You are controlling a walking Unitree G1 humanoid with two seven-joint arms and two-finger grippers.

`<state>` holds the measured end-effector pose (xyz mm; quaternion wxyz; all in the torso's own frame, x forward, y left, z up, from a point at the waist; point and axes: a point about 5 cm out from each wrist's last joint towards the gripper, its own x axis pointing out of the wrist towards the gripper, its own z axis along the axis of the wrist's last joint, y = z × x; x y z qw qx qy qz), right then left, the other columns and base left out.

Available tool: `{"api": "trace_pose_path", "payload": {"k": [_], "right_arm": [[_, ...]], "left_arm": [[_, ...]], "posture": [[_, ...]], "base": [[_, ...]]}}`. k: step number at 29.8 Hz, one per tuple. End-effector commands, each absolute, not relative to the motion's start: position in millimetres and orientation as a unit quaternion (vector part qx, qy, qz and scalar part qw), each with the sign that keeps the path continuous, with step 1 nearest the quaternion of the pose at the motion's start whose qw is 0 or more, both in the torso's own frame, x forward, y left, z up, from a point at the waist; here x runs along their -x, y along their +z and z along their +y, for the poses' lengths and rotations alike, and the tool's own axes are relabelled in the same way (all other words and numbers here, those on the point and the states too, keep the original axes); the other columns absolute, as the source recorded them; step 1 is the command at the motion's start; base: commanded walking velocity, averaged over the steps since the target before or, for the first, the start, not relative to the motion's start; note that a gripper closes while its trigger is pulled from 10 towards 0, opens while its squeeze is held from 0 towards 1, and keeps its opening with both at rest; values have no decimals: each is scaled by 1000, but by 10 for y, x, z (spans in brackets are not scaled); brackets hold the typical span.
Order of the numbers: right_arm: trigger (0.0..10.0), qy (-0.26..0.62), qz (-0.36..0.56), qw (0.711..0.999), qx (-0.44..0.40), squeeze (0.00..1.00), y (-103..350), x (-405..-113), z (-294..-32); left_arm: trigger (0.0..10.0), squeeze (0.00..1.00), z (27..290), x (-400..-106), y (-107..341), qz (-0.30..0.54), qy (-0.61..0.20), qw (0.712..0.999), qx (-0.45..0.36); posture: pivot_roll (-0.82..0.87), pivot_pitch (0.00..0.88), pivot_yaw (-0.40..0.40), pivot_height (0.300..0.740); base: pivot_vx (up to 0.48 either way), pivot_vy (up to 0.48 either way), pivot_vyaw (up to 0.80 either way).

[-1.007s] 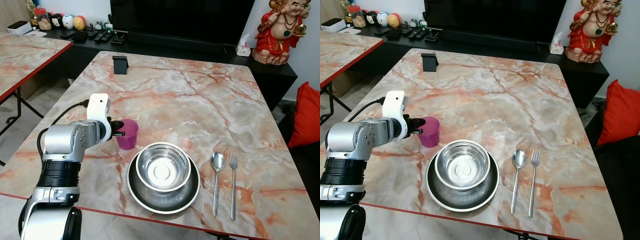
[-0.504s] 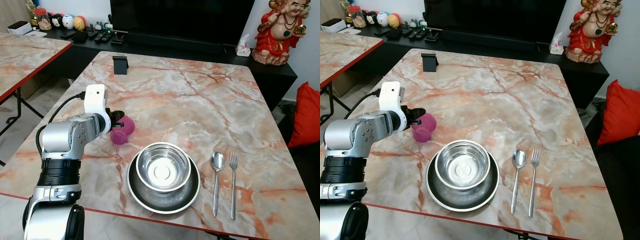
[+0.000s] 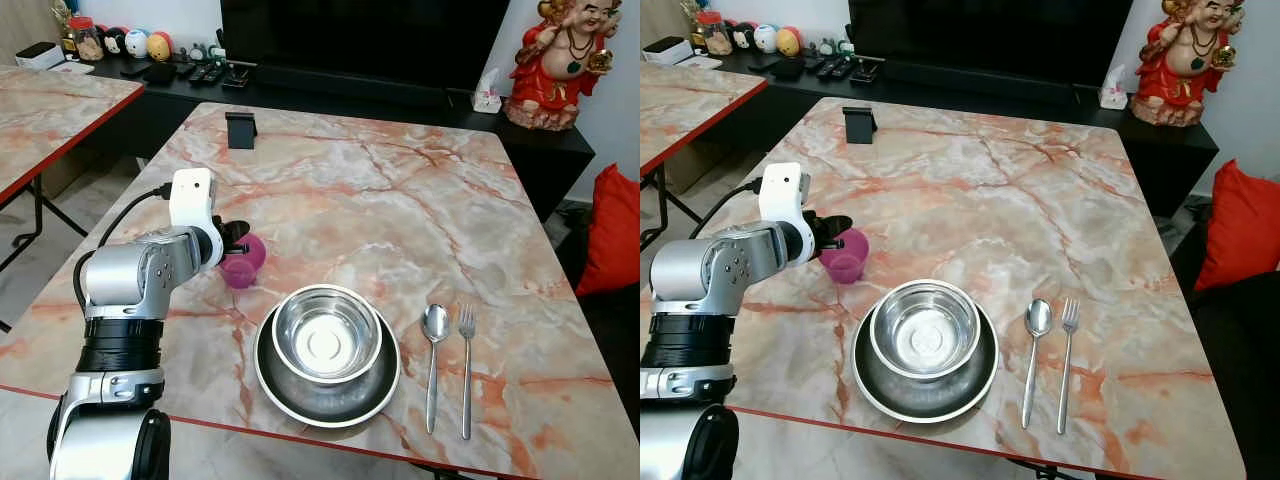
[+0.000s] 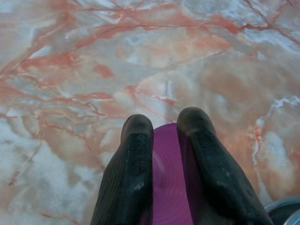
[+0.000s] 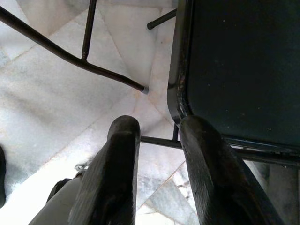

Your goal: Setting the table

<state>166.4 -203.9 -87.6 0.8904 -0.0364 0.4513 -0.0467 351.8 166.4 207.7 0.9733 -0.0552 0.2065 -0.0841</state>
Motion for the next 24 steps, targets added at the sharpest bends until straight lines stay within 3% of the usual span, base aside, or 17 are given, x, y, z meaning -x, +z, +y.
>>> {"api": "trace_pose_path", "payload": {"k": [1,13,16,18,24], "right_arm": [[10000,-48,454,889,37,0,-875,-1662,-2059],[10000,-48,455,888,38,0,-880,-1651,-2062],[10000,-48,455,888,38,0,-880,-1650,-2062],[10000,-49,455,888,38,0,-879,-1650,-2066],[10000,-49,454,889,38,0,-877,-1652,-2069]], "left_arm": [[10000,0,1647,-3501,2038,209,-83,973,55],[10000,0,1702,-3505,2008,199,-58,978,32],[10000,0,1712,-3529,2106,164,-52,985,26],[10000,0,1726,-3554,2343,79,-47,996,13],[10000,0,1691,-3499,2596,-34,-51,997,-56]], "posture": [[126,0,-72,728],[126,0,-73,728],[125,0,-74,728],[127,0,-75,728],[125,0,-75,728]], "base": [[0,0,0],[0,0,0],[0,0,0],[0,0,0],[0,0,0]]}}
